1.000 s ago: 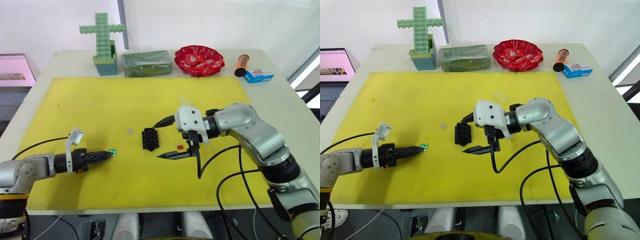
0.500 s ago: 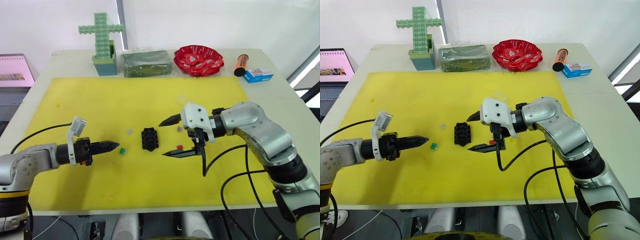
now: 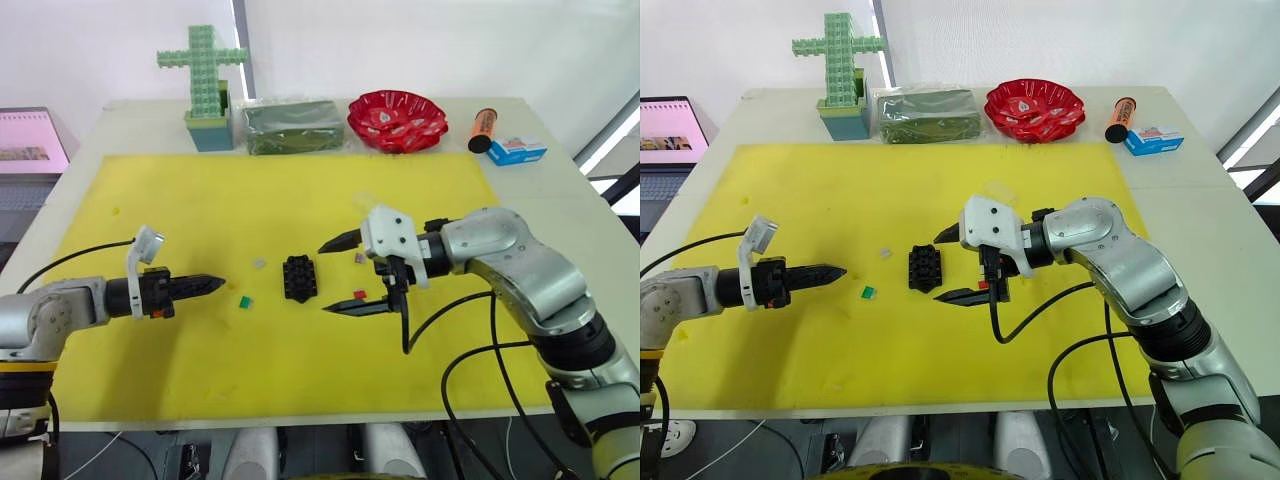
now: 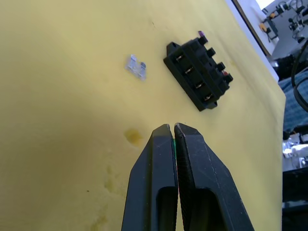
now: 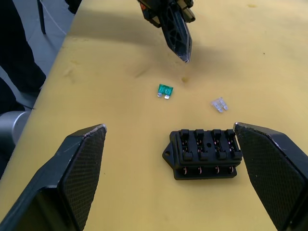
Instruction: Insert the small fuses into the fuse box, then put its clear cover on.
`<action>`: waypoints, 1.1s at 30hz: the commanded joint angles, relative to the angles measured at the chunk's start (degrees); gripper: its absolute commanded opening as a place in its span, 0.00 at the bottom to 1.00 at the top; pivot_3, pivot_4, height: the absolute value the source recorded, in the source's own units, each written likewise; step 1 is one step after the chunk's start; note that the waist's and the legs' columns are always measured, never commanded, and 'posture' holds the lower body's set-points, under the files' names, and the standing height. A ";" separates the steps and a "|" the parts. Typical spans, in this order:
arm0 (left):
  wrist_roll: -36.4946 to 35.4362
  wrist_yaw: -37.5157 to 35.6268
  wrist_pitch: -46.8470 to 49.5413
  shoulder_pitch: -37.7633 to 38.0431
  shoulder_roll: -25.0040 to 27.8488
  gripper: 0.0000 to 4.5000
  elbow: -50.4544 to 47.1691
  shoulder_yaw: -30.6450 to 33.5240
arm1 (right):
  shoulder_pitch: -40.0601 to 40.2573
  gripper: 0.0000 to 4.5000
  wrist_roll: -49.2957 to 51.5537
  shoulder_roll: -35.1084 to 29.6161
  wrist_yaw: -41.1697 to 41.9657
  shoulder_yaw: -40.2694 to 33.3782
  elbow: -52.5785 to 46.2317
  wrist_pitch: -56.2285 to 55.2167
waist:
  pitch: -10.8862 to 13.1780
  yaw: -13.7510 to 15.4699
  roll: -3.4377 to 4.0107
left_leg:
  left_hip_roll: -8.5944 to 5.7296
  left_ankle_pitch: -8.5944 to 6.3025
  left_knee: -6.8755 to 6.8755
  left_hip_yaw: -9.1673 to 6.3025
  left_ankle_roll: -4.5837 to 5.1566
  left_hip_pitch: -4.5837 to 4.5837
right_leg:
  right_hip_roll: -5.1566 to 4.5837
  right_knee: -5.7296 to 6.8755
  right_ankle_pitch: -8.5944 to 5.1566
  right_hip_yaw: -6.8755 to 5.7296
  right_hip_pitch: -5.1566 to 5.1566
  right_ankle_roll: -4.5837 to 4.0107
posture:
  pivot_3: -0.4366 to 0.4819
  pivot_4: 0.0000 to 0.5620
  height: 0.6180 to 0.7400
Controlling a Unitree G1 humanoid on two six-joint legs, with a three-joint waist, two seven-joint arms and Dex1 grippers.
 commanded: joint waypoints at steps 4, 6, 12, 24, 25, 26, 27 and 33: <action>-4.21 1.48 4.15 4.00 -1.25 0.04 -5.11 2.60 | 0.10 1.00 0.71 -0.51 0.09 -1.03 -2.69 -0.60 | 0.00 -0.06 0.00 | 0.01 0.00 -0.01 -0.01 0.00 0.00 | 0.00 0.00 0.00 0.00 -0.01 0.00 | 0.48 0.27 1.00; -6.23 3.21 6.86 5.12 -2.05 0.12 -6.38 3.93 | 0.21 1.00 0.74 -0.55 0.17 -1.06 -2.73 -0.67 | 0.00 0.00 0.00 | 0.02 0.00 0.00 -0.02 0.00 0.00 | 0.00 0.00 0.00 0.01 -0.01 0.00 | 0.48 0.27 1.00; -12.29 9.99 14.96 7.51 -4.80 0.56 -8.33 9.13 | 0.00 1.00 0.69 -0.23 0.16 -0.93 -2.48 -0.80 | 0.00 0.00 0.00 | 0.03 0.00 0.01 -0.05 0.00 0.01 | -0.01 0.01 0.00 0.01 0.01 0.00 | 0.48 0.27 1.00; -21.44 23.48 28.09 7.94 -12.96 0.63 -6.52 16.05 | -0.32 1.00 0.20 0.51 -0.45 -0.58 -1.83 -1.17 | -0.01 0.02 -0.01 | 0.01 0.00 0.01 -0.08 0.00 0.02 | -0.04 0.01 0.00 0.01 0.04 0.00 | 0.48 0.27 1.00; -21.83 24.61 28.69 7.78 -13.85 0.63 -6.55 16.23 | -0.34 1.00 0.16 0.57 -0.51 -0.58 -1.77 -1.18 | -0.01 0.02 -0.01 | 0.01 0.00 0.01 -0.08 0.00 0.03 | -0.04 0.01 0.00 0.01 0.05 0.00 | 0.48 0.27 1.00; -22.22 25.75 29.29 7.53 -14.81 0.63 -6.50 16.45 | -0.33 1.00 0.09 0.60 -0.55 -0.56 -1.73 -1.24 | -0.01 0.04 -0.01 | 0.01 0.00 0.02 -0.08 0.00 0.03 | -0.06 0.01 0.00 0.01 0.05 0.00 | 0.48 0.27 1.00; -22.69 26.75 29.78 7.27 -15.60 0.63 -6.39 16.65 | -0.30 1.00 0.04 0.63 -0.56 -0.56 -1.71 -1.28 | -0.01 0.08 -0.01 | 0.01 0.00 0.02 -0.08 0.00 0.03 | -0.07 0.01 0.00 0.01 0.06 0.00 | 0.48 0.27 1.00; -23.56 32.68 30.06 5.74 -19.83 0.63 -5.38 17.80 | -0.16 1.00 -0.30 0.74 -0.76 -0.35 -1.75 -1.52 | -0.02 0.15 -0.01 | -0.02 0.00 0.02 -0.09 0.00 0.04 | -0.10 0.00 0.00 0.01 0.09 0.00 | 0.48 0.27 1.00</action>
